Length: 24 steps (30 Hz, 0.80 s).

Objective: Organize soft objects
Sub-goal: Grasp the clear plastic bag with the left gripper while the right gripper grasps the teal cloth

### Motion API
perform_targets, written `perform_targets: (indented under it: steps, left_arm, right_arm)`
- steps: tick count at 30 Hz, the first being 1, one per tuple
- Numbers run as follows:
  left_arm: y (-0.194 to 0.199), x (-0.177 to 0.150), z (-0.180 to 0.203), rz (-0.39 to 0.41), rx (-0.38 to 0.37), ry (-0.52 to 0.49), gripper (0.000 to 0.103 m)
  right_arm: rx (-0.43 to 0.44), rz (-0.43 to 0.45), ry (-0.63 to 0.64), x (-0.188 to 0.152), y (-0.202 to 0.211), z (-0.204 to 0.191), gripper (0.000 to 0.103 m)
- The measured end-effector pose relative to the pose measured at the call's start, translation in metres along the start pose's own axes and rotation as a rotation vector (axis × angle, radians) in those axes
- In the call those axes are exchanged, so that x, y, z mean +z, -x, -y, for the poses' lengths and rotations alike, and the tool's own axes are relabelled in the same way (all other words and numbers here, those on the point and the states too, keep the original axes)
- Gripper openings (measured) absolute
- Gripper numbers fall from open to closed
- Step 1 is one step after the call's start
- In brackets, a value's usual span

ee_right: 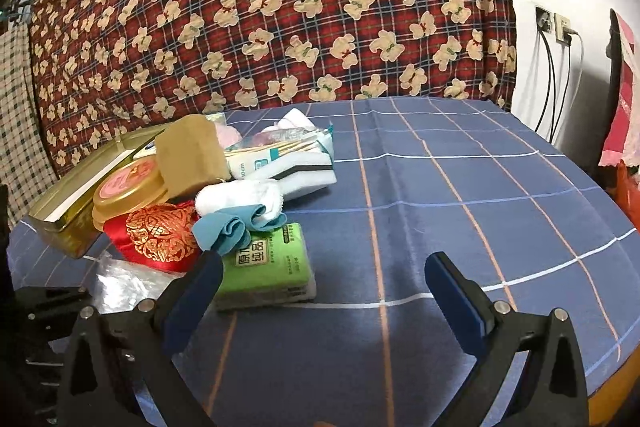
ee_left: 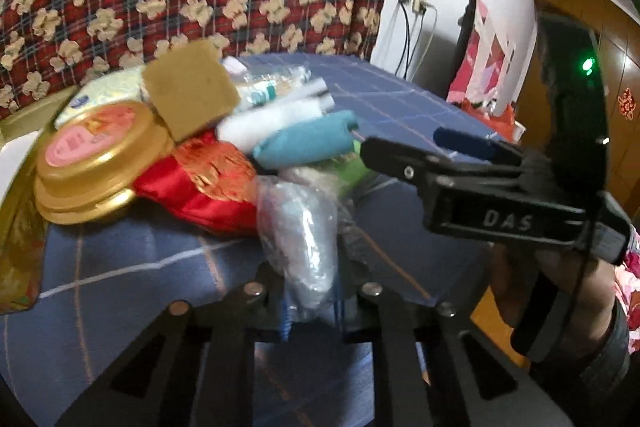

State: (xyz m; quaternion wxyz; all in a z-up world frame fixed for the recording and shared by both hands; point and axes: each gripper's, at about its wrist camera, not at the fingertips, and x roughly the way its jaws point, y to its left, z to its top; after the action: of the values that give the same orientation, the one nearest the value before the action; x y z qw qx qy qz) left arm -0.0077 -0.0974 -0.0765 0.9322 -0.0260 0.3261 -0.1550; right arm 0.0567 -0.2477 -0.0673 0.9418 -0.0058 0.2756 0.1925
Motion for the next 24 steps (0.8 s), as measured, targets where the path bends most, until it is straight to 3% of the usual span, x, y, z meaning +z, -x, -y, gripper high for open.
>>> perform_targets:
  steps: [5, 10, 18, 20, 24]
  left_arm:
    - [0.021, 0.010, -0.005, 0.091, 0.007, -0.017, 0.013]
    - [0.025, 0.018, -0.022, 0.123, 0.061, 0.013, 0.013]
    - [0.027, 0.024, -0.042, 0.145, 0.101, 0.039, 0.013]
    - [0.027, 0.026, -0.045, 0.152, 0.109, 0.035, 0.013]
    - [0.026, 0.032, -0.051, 0.163, 0.122, 0.036, 0.013]
  right_arm:
    - [0.009, 0.014, 0.011, 0.004, 0.003, -0.006, 0.102]
    - [0.032, 0.024, 0.052, 0.009, 0.000, -0.020, 0.101]
    - [0.078, -0.041, 0.100, 0.017, -0.025, -0.040, 0.066]
    - [0.089, -0.059, 0.102, 0.016, -0.029, -0.042, 0.047]
    - [0.116, -0.052, 0.106, 0.013, -0.028, -0.041, 0.023]
